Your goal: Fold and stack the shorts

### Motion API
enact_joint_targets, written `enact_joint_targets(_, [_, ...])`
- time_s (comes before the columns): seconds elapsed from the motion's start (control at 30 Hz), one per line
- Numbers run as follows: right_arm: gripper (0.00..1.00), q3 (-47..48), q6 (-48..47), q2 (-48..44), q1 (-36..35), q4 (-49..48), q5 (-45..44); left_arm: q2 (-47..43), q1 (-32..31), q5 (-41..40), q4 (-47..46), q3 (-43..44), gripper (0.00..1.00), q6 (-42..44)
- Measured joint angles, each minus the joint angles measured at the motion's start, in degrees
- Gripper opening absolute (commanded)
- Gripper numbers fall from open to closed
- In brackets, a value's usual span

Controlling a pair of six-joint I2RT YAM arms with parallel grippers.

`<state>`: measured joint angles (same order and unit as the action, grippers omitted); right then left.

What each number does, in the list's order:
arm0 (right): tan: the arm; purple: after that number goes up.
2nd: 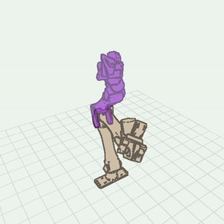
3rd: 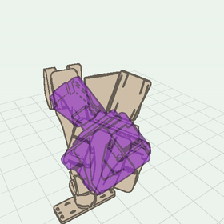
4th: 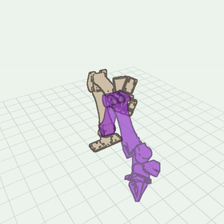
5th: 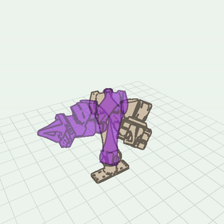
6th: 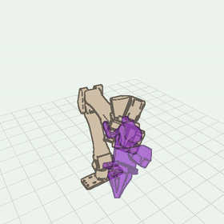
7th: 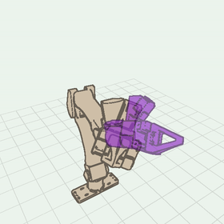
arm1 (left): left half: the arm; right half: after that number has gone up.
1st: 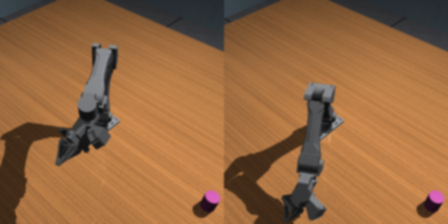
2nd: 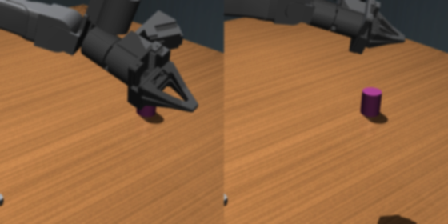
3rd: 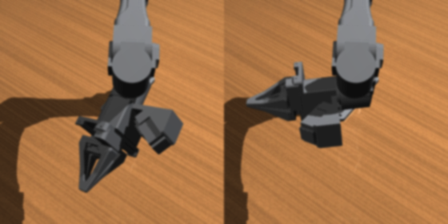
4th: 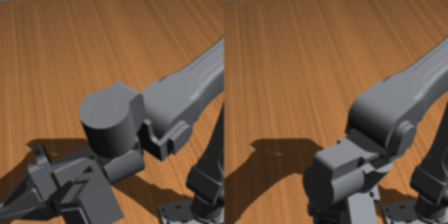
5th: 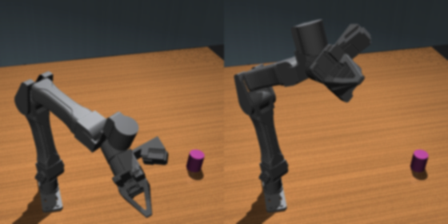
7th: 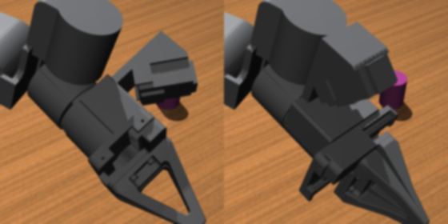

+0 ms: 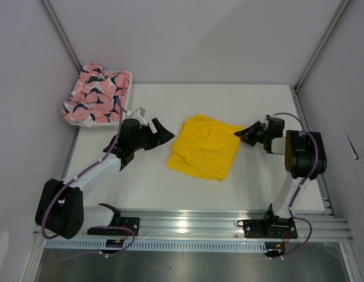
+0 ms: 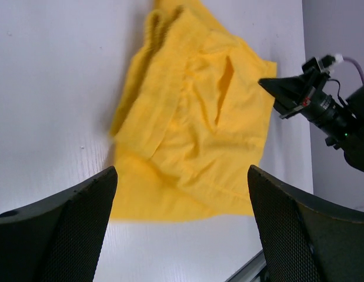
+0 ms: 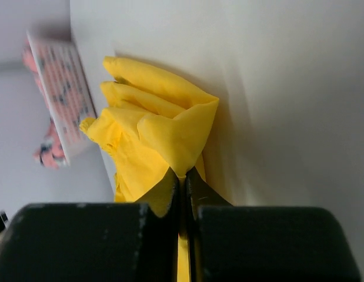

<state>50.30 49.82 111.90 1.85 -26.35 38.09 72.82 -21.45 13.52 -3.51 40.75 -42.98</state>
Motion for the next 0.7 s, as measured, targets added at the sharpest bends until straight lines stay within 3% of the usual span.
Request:
enact_joint_targets(0.1, [0.00,-6.25,3.26,-4.33,8.57,-1.81,-2.60,-1.16,0.11,-0.55,1.09,0.00,0.93,0.46])
enact_joint_targets(0.13, [0.11,-8.61,4.46,-6.29,11.87,-2.56,-4.00,-1.14,0.11,-0.72,1.44,-0.02,0.93,0.55])
enact_joint_targets(0.2, [0.51,-13.88,6.95,-10.49,17.68,-4.87,-6.54,-1.07,0.11,-0.81,1.86,-0.07,0.93,0.57])
enact_joint_targets(0.27, [0.82,-18.53,8.17,-14.84,22.27,-4.68,-9.44,-1.01,0.11,-0.79,1.90,-0.26,0.93,0.55])
enact_joint_targets(0.43, [0.93,-16.52,5.14,-20.55,23.08,3.80,-14.03,-0.37,0.11,-0.72,2.01,-0.70,0.93,0.55])
enact_joint_targets(0.7, [1.00,-15.21,-1.05,-35.04,22.38,24.57,-24.44,-0.46,0.11,-0.66,2.01,-1.66,0.93,0.55])
